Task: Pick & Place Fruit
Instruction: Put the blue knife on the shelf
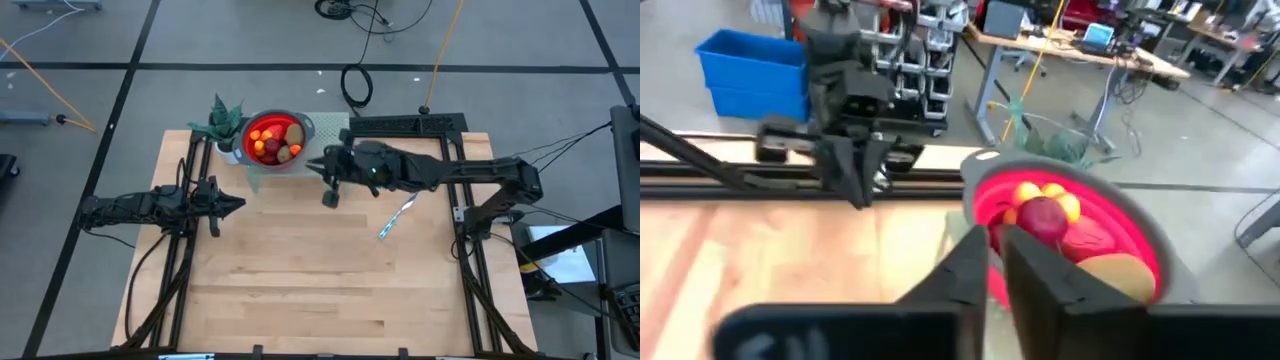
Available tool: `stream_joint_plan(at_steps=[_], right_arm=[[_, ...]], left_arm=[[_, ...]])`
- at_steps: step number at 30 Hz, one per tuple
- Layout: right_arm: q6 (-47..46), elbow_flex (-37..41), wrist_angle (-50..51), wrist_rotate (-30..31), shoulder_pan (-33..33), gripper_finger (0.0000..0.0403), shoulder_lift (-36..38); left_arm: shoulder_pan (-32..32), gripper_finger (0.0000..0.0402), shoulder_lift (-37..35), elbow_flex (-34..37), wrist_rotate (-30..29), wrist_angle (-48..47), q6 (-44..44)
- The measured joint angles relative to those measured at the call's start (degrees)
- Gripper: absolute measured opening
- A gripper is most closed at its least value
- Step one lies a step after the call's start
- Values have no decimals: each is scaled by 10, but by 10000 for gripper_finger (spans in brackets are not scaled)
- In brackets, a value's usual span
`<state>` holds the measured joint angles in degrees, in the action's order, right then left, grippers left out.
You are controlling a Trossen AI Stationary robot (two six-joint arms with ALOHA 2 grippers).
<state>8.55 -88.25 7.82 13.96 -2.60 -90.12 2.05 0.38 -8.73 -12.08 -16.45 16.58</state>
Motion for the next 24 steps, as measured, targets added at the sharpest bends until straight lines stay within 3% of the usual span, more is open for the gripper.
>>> stream_joint_plan(at_steps=[3,11,20,24], right_arm=[[-19,0,26,31,31,6,11],[-124,0,105,140,104,4,17],[-341,0,246,223,170,1,17],[-453,0,327,221,186,1,24]], left_arm=[[0,26,0,0,0,0,0],[0,26,0,0,0,0,1],[0,26,0,0,0,-1,1],[0,26,0,0,0,-1,-1]])
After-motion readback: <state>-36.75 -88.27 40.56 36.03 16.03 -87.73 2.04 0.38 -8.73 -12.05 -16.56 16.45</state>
